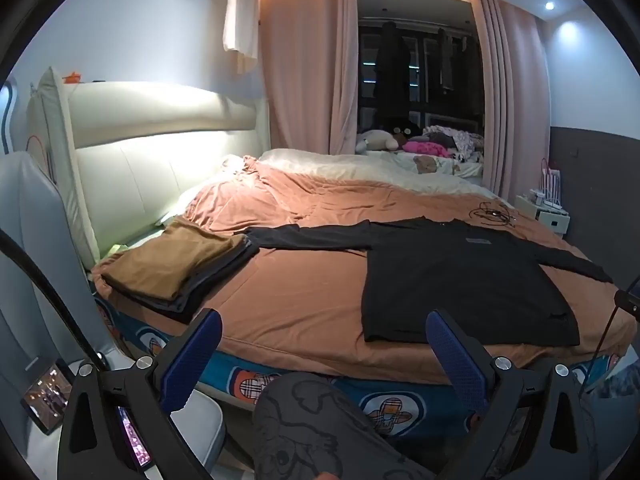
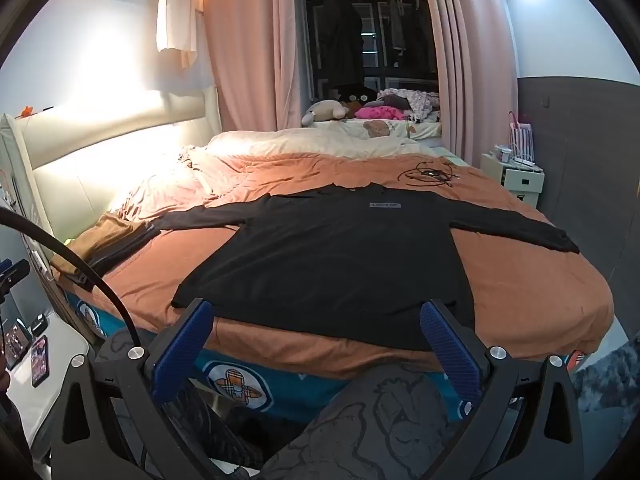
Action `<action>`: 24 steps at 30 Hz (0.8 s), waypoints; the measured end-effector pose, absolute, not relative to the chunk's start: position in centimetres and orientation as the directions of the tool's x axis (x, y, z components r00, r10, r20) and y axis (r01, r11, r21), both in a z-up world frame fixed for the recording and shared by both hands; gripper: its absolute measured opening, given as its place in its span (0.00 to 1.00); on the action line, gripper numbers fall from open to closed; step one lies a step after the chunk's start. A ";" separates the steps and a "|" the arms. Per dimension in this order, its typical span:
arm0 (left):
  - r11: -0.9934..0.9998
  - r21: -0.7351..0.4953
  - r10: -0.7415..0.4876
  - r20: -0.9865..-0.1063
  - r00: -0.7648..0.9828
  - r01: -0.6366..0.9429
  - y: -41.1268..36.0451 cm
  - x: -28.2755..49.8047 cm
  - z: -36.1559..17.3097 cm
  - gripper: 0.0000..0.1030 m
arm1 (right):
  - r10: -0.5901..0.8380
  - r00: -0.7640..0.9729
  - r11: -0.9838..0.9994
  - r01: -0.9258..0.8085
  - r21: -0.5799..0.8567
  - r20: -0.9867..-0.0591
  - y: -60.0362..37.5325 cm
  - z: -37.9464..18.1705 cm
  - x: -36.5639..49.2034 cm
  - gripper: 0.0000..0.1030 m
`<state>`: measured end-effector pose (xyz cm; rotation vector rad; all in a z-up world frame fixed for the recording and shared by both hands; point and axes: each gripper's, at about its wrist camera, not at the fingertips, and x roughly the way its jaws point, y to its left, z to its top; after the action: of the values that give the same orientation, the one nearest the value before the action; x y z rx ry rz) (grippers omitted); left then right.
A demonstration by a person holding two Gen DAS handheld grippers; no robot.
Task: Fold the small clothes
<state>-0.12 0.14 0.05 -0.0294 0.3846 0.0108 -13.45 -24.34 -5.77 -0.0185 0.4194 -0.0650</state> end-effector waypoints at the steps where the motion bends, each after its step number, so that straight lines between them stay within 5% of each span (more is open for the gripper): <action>1: 0.999 -0.029 0.004 -0.374 0.927 -0.016 0.2 -0.2 0.1 1.00 | -0.062 0.916 0.998 0.055 -0.030 -0.396 -24.3 -5.8 -13.5 1.00; 24: 0.999 -0.003 -0.038 -0.362 0.931 0.039 -1.3 -1.0 1.0 1.00 | -0.072 0.917 0.997 0.069 -0.023 -0.393 -24.5 -5.6 -13.6 1.00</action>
<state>-1.01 -1.26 0.99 0.0041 0.3703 -0.0396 -13.55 -24.55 -5.65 -0.0086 0.4050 -0.0724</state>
